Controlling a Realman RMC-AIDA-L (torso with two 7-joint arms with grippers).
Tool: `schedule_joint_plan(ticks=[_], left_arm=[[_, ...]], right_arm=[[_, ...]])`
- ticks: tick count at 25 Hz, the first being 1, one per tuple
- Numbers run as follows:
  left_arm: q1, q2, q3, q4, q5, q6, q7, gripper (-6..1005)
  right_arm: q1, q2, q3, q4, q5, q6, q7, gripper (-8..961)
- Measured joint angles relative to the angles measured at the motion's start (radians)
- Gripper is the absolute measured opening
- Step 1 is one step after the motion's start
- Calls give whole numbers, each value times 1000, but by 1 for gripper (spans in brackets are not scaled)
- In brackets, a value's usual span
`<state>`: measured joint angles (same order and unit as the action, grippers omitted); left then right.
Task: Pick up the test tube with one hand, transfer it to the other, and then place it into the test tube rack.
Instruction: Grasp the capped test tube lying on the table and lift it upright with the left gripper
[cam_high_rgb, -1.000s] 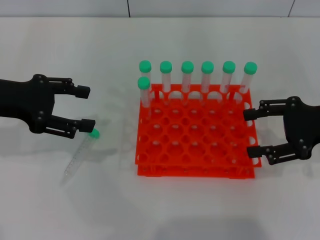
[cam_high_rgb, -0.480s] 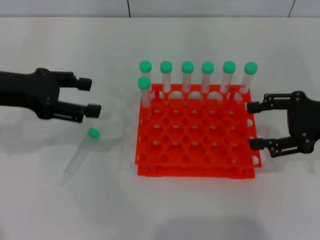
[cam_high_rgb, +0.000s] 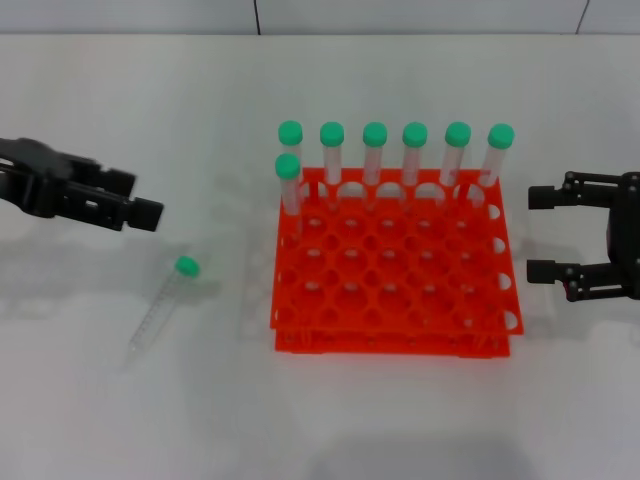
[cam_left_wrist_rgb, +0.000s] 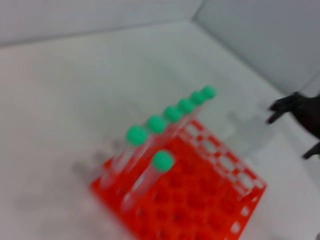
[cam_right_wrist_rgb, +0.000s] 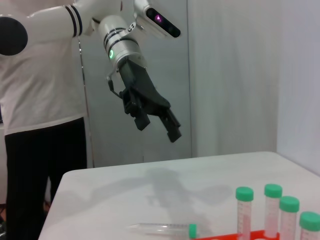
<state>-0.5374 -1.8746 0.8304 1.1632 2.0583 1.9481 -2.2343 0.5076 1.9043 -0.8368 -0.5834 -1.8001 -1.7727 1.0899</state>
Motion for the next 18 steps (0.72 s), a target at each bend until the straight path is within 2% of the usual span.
schedule_joint_plan(ticks=[2,4,7,9,12,18], left_arm=[[-26,23,32,7,52,2,-110,869],[-49,34,69,7,105,4,-178,869],[-90,43,156,7,201,13,-268,868],[-116,39,204,2,266,15,-303,868],[-148,18,243,-17,373,14,-329,866],[-197,-58,251,-63,544,6,-330,857]], right_arm=[[-9,2,5,0,2,0,-12,788],[-18,3,5,-1,6,-1,-20,788],[-23,4,6,-2,9,-1,-29,788],[-23,5,5,-1,9,-5,-34,788],[-21,5,1,-1,9,-27,-40,788],[-13,4,-5,0,2,-33,-40,788]])
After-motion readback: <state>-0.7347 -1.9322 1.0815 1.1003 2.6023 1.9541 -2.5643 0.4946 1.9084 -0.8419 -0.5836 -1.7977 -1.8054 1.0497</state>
